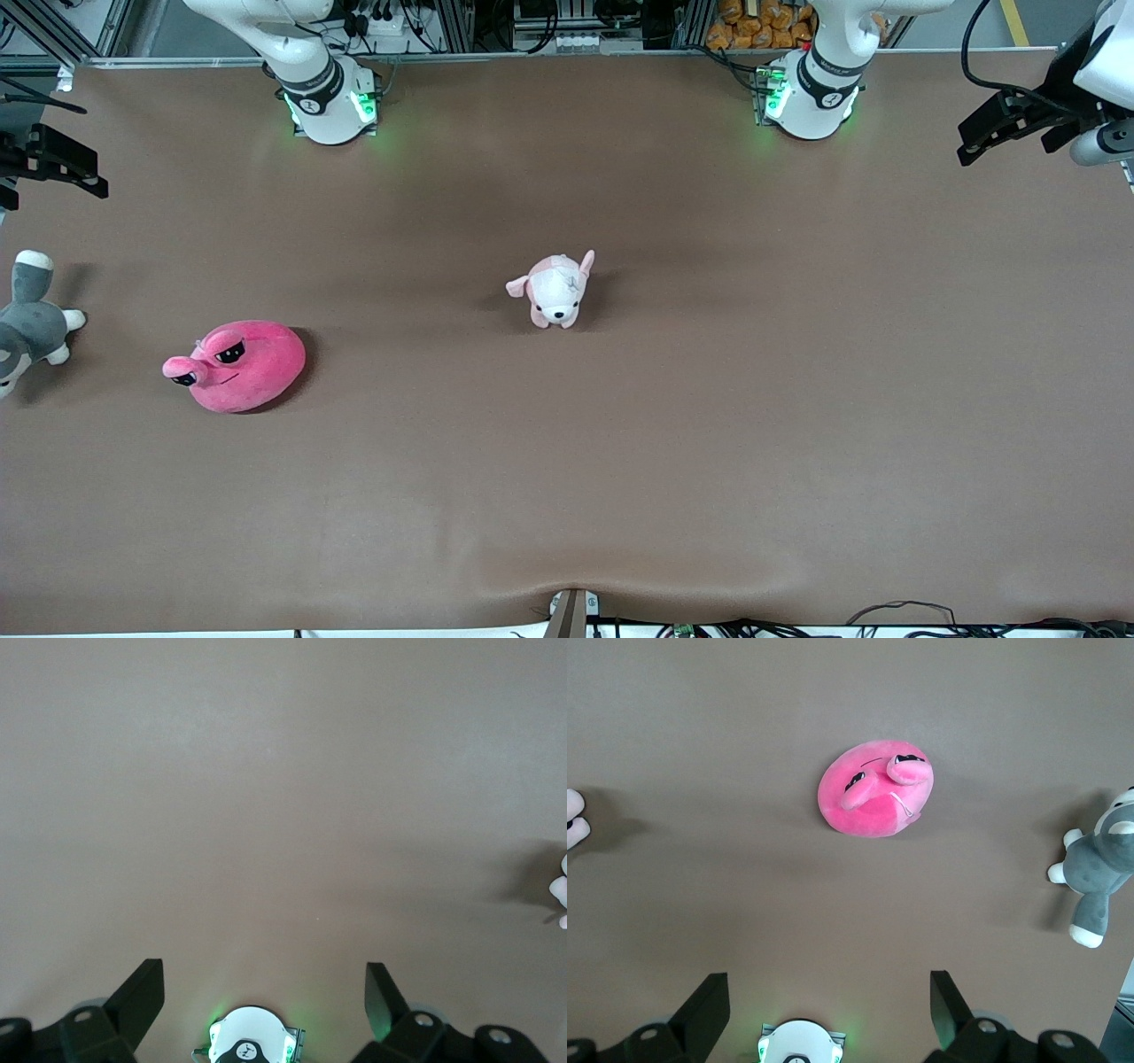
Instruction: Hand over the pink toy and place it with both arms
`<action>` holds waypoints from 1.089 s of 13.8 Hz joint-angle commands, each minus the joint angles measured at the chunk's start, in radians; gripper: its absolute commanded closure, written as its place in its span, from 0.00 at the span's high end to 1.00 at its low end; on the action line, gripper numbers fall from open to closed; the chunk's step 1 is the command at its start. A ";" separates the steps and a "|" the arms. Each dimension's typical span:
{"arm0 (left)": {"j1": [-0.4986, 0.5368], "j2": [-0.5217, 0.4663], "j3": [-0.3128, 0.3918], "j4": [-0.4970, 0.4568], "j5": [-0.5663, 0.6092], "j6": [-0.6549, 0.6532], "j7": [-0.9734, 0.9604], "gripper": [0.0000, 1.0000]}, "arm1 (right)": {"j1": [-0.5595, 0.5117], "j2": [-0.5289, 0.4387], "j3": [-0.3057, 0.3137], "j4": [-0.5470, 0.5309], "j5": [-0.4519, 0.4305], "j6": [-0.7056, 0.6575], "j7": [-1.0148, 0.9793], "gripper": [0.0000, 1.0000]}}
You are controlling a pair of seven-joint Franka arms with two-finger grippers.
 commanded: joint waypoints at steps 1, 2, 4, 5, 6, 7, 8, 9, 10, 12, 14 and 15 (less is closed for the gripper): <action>-0.002 -0.016 0.000 -0.005 -0.013 0.008 0.029 1.00 | -0.011 -0.029 0.003 -0.032 0.009 0.013 -0.008 1.00; -0.001 -0.016 0.000 0.002 -0.011 0.008 0.058 1.00 | -0.011 -0.029 0.003 -0.032 0.009 0.013 -0.008 1.00; 0.001 -0.016 0.000 0.001 -0.014 0.006 0.160 1.00 | -0.008 -0.029 0.003 -0.032 0.009 0.015 -0.008 1.00; 0.001 -0.013 0.002 0.004 -0.013 0.006 0.171 1.00 | -0.009 -0.029 0.003 -0.032 0.009 0.015 -0.008 1.00; 0.003 -0.008 0.002 0.001 -0.014 0.006 0.171 1.00 | -0.011 -0.028 0.003 -0.032 0.007 0.015 -0.008 1.00; 0.004 -0.005 0.005 0.004 -0.014 0.008 0.170 1.00 | -0.012 -0.028 0.003 -0.032 0.007 0.013 -0.008 1.00; 0.004 0.006 0.006 0.012 -0.017 0.008 0.168 1.00 | -0.012 -0.028 0.003 -0.032 0.005 0.013 -0.008 1.00; 0.006 0.022 0.008 0.036 -0.016 0.008 0.165 1.00 | -0.012 -0.028 0.003 -0.032 0.004 0.013 -0.008 1.00; 0.004 0.047 0.008 0.068 -0.014 0.006 0.162 1.00 | -0.011 -0.026 0.003 -0.032 0.004 0.013 -0.008 1.00; 0.004 0.056 0.008 0.078 -0.013 0.006 0.165 1.00 | -0.009 -0.026 0.003 -0.030 0.002 0.013 -0.008 1.00; 0.003 0.056 0.008 0.079 -0.016 0.006 0.165 1.00 | -0.011 -0.025 0.003 -0.030 0.002 0.013 -0.008 1.00; 0.003 0.056 0.006 0.078 -0.016 0.006 0.167 1.00 | -0.012 -0.025 0.003 -0.030 0.002 0.015 -0.008 1.00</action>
